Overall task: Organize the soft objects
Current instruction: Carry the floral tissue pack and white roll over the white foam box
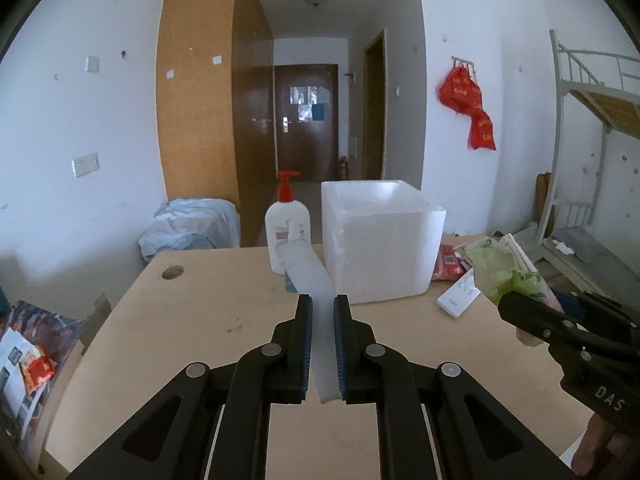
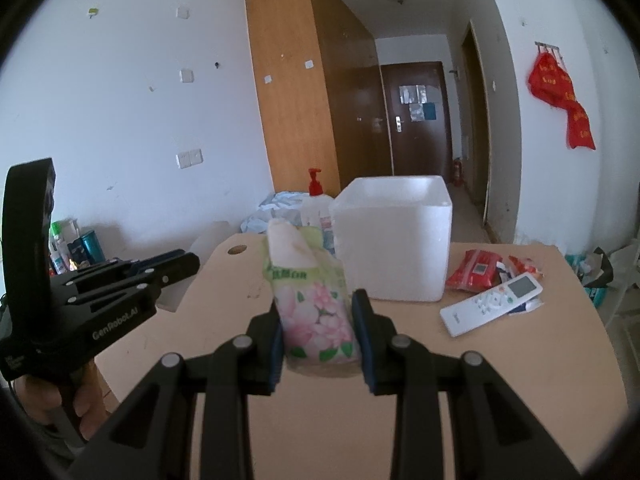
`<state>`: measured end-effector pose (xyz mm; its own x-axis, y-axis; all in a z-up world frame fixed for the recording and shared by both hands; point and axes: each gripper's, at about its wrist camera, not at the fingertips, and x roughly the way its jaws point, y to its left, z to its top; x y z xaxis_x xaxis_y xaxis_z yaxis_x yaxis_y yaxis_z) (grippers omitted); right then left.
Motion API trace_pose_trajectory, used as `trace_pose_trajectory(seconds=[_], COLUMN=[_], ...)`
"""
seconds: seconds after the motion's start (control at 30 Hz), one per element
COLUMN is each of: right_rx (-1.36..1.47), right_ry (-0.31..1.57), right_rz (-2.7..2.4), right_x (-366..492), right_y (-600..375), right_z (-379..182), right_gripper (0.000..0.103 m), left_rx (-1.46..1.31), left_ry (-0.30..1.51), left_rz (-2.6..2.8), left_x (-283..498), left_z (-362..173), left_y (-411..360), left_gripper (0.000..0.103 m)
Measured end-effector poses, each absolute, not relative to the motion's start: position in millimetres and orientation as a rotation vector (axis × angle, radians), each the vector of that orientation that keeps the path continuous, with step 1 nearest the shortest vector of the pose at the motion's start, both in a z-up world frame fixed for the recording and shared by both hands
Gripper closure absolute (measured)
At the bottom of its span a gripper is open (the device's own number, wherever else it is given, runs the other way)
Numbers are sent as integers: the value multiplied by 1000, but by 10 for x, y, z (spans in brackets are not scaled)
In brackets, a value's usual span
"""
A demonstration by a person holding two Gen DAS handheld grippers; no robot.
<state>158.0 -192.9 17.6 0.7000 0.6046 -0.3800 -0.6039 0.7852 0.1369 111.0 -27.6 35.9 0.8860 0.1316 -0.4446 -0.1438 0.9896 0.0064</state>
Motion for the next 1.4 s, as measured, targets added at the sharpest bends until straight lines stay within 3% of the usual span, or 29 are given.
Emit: trace_pose_trajectory(seconds=[0.47,1.4], right_rx=[7,-29], right_ry=[395,419], right_rz=[630,557], right_x=[1878,2629], right_y=[-1865,-1681], right_z=[477,688], right_gripper=[68,68], left_rx=[-28,-20], left_ry=[437,423], left_rz=[84,-10], left_x=[1447,2301], left_z=[677,823], left_y=[-253,-274], left_gripper=[92,92])
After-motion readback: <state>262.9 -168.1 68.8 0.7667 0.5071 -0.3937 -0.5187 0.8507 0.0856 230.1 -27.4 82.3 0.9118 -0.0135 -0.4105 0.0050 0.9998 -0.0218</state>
